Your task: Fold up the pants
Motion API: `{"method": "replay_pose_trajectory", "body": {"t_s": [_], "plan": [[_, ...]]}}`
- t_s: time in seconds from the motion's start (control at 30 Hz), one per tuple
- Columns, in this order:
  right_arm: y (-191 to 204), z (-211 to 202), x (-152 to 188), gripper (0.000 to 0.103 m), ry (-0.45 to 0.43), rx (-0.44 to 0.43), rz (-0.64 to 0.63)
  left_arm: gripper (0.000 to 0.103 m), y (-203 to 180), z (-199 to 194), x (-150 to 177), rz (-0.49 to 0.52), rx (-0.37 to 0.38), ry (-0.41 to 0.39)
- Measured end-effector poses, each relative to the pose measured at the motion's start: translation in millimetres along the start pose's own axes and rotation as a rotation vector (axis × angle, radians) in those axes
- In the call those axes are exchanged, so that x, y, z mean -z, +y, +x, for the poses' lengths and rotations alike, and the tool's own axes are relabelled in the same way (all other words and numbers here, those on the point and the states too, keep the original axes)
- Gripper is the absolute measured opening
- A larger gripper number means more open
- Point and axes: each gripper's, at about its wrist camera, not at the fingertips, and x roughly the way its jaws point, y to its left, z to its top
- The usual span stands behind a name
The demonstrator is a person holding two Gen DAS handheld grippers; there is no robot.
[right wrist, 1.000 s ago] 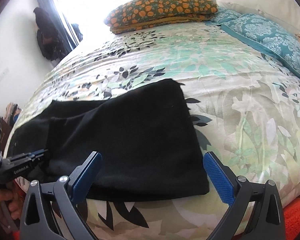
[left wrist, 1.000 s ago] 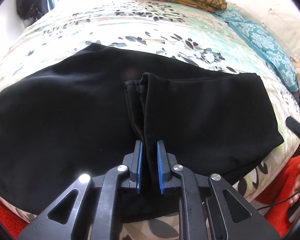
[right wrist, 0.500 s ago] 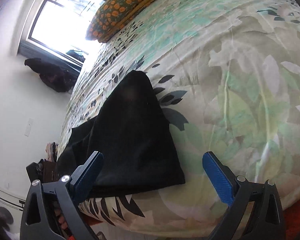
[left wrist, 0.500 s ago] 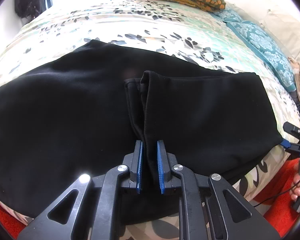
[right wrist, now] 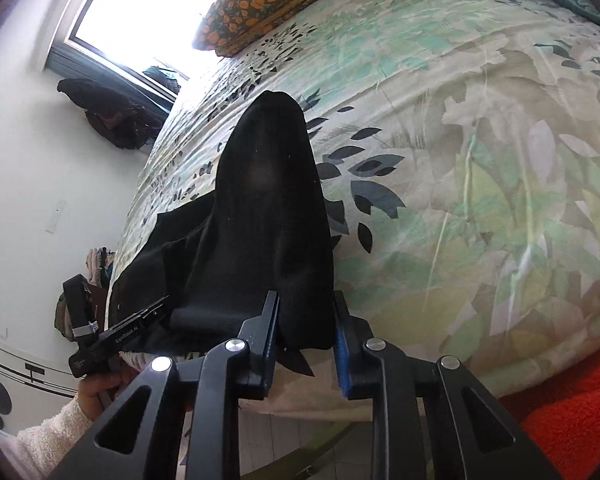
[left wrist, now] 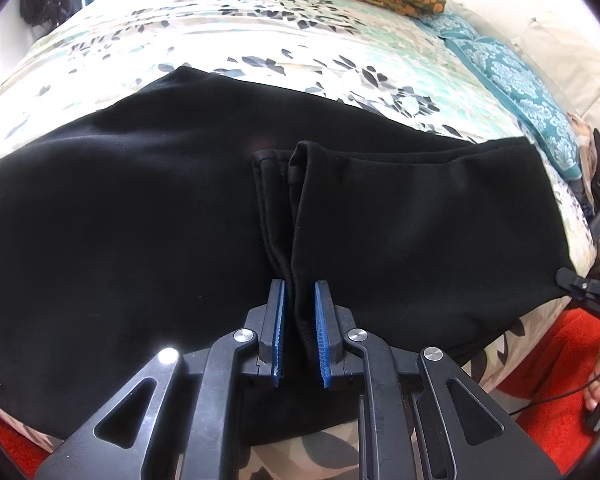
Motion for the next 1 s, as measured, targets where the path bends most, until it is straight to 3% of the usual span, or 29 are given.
{"method": "replay_pose_trajectory", "body": {"t_s": [0.13,0.23,0.27,0.3,0.37,0.5,0.67,1.0], "plan": [[-7,10,-6,0.036,0.000,0.097,-0.019,0.025,-3,-1,3,0.020,-0.013,-0.009],[-1,-2,-8,0.072,-0.063,0.193,-0.062,0.030,4,-4,4,-0.014,0.026,-0.012],[0,-10,-8,0.083,-0.103,0.214,-0.069,0.037,6,-6,4,-0.029,0.029,-0.011],[2,-18,-9,0.084,-0.141,0.225,-0.078,0.042,7,-9,4,-0.038,0.020,-0.015],[10,-31,-9,0.084,-0.205,0.255,-0.114,0.065,9,-19,4,-0.041,-0.026,-0.043],[33,-35,-7,0.090,-0.263,0.287,-0.200,0.065,25,-44,-1,-0.077,-0.033,-0.105],[55,-20,-2,0.090,-0.232,0.301,-0.296,0.073,64,-75,-15,-0.189,-0.064,-0.180],[75,-2,5,0.090,-0.206,0.265,-0.362,0.073,192,-127,-32,-0.397,-0.123,-0.245]]}}
